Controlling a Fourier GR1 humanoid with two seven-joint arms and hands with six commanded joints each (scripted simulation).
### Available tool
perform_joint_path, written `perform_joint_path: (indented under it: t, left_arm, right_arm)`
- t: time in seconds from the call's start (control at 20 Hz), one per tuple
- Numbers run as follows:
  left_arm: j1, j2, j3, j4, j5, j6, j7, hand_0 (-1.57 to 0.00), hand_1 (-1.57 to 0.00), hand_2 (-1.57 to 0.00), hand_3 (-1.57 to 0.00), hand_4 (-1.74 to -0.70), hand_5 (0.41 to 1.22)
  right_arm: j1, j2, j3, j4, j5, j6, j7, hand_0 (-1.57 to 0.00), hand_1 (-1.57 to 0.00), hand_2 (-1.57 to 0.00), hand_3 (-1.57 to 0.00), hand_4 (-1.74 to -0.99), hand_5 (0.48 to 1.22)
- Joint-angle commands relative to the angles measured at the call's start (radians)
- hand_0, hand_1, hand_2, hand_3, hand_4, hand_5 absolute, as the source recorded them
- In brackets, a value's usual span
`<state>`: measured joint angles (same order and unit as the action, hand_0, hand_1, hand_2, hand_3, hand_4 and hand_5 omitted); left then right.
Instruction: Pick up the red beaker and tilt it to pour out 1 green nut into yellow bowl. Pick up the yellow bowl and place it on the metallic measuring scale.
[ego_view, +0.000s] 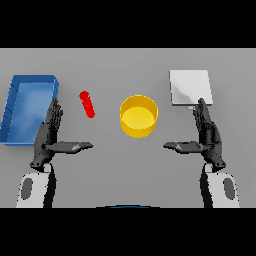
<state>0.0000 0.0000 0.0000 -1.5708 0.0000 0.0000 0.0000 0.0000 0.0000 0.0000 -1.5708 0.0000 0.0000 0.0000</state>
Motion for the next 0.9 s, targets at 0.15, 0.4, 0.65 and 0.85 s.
perform_joint_path:
  t: [0.15,0.4,0.65,0.85]
  left_arm:
    - [-0.016,0.002,0.005,0.013,0.001,0.003,0.006,0.0,0.0,0.0,0.0,-1.09,0.623]
    - [0.068,0.028,-0.071,-0.076,-0.112,0.018,-0.042,0.0,0.0,0.0,0.0,-1.09,0.618]
    - [0.073,0.027,-0.105,-0.091,-0.166,0.032,0.03,0.0,0.0,0.0,0.0,-1.09,0.613]
    - [-0.004,0.023,-0.103,-0.008,-0.196,0.049,0.012,0.0,0.0,0.0,0.0,-1.11,0.623]
  right_arm:
    - [0.007,-0.005,-0.003,-0.005,-0.005,0.004,-0.003,0.0,0.0,0.0,0.0,-1.128,0.66]
    - [0.09,-0.06,0.102,-0.084,0.215,-0.04,-0.151,0.0,0.0,0.0,0.0,-1.127,0.664]
    - [0.122,-0.058,0.129,-0.132,0.256,-0.052,-0.138,0.0,0.0,0.0,0.0,-1.12,0.66]
    - [0.13,-0.058,0.131,-0.149,0.257,-0.05,-0.111,0.0,0.0,0.0,0.0,-1.13,0.65]
